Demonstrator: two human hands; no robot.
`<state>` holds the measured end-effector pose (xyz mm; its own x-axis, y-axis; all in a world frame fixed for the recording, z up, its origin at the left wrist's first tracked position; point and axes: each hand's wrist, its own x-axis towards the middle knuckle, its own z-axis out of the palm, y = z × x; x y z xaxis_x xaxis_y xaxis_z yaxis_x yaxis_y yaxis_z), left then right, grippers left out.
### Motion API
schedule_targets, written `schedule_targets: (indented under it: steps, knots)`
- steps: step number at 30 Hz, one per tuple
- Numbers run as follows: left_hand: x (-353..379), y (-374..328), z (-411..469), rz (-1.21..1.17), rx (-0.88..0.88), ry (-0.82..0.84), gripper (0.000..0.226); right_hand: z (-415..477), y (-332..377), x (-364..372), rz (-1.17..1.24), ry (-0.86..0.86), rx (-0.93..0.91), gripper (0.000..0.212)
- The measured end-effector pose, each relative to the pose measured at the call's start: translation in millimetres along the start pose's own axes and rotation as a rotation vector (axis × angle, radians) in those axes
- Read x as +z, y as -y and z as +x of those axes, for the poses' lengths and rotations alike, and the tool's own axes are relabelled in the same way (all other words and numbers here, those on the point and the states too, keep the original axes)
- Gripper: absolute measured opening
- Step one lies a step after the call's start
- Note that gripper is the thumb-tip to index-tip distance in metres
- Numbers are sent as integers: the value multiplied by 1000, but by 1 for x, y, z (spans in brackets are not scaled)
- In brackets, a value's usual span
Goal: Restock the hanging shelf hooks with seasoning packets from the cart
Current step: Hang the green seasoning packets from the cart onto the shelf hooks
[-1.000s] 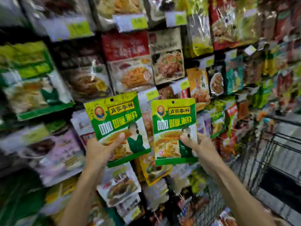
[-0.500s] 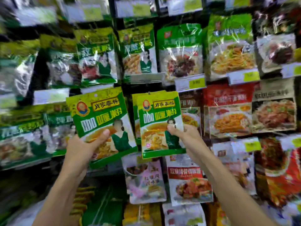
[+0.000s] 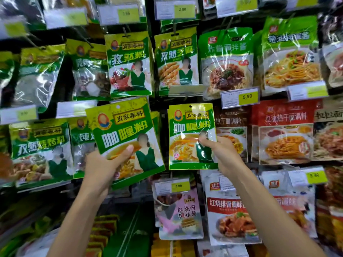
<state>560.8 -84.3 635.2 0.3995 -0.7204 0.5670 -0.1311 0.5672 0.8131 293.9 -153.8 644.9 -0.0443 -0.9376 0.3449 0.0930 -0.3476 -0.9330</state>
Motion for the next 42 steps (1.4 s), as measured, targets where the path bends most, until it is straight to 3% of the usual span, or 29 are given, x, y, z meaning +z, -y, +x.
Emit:
schedule_targets:
  steps: [9, 12, 16, 20, 23, 25, 28, 34, 36, 39, 42]
  knots:
    - [7, 2, 4, -46, 9, 64, 59, 0, 3, 4, -25, -28, 18, 42]
    - [10, 0, 2, -65, 15, 79, 50, 2, 5, 5, -25, -44, 26, 42]
    - [13, 0, 4, -101, 7, 107, 43, 8, 2, 9, -80, -69, 37, 20]
    - [27, 3, 3, -133, -18, 185, 47, 3, -7, 9, -181, -112, -5, 30]
    - [48, 9, 2, -176, -35, 258, 43, -10, -20, -5, -404, -161, -127, 25]
    - [66, 15, 2, -196, -75, 312, 44, -21, -25, -21, -567, -306, -275, 18]
    - [93, 19, 5, -190, -194, 382, 51, -33, -9, -41, -600, -460, -507, 8]
    - [130, 21, 13, -218, -373, 445, 58, -5, 49, -58, -883, -558, -1032, 25]
    - [136, 23, 13, -220, -397, 430, 60, 13, 60, -59, -992, -530, -1064, 32]
    - [141, 27, 15, -198, -390, 407, 42, 36, 65, -59, -1109, -483, -1034, 38]
    - [144, 28, 20, -167, -368, 411, 49, 48, 61, -61, -1152, -480, -1033, 39]
